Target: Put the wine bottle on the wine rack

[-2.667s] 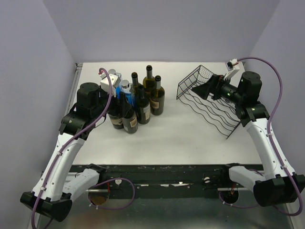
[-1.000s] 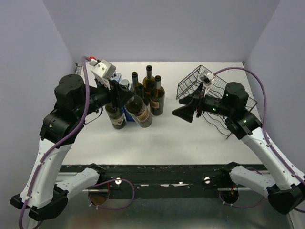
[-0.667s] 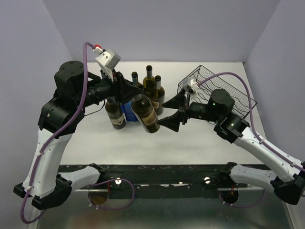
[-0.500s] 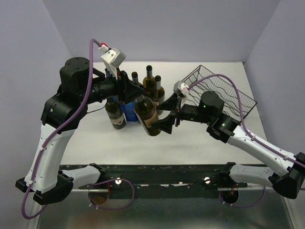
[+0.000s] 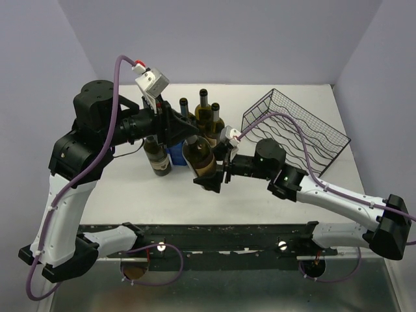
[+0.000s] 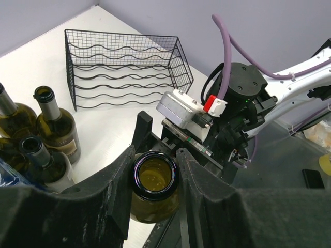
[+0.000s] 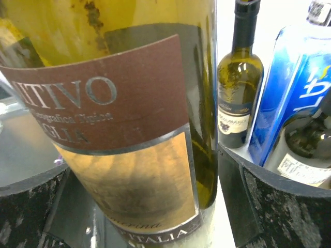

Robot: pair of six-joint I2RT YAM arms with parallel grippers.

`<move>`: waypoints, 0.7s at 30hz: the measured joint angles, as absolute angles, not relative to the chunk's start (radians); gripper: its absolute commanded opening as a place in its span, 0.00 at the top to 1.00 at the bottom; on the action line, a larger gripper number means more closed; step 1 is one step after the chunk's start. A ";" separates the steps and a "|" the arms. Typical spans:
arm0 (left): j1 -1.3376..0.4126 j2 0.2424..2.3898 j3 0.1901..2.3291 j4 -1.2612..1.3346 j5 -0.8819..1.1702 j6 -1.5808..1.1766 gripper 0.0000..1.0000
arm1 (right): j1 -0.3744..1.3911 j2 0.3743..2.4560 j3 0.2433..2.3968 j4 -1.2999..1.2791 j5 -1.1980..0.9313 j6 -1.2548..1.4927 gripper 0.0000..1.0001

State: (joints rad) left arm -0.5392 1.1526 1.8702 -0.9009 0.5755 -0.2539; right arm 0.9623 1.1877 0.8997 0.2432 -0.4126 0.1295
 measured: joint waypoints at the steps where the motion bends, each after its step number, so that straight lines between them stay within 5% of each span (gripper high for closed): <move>1: -0.539 1.151 1.870 -0.899 0.579 -0.251 1.00 | 0.971 1.189 0.894 0.260 -0.399 0.128 0.25; 8: -0.539 1.132 1.864 -0.869 0.588 -0.235 1.00 | 1.008 1.190 0.892 0.300 -0.310 0.057 0.96; 12: -0.539 1.113 1.853 -0.850 0.594 -0.210 0.72 | 1.013 1.179 0.897 0.297 -0.260 -0.011 0.99; 19: -0.542 1.019 1.778 -0.760 0.612 -0.176 0.02 | 1.030 1.121 0.899 0.273 -0.116 -0.209 0.99; 21: -0.543 0.983 1.753 -0.726 0.618 -0.176 0.01 | 1.031 1.111 0.899 0.260 -0.055 -0.280 0.99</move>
State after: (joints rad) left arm -0.5426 0.9833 1.7535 -0.7258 0.6178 -0.1761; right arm 1.0306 1.1107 0.8986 0.2596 -0.0547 -0.2802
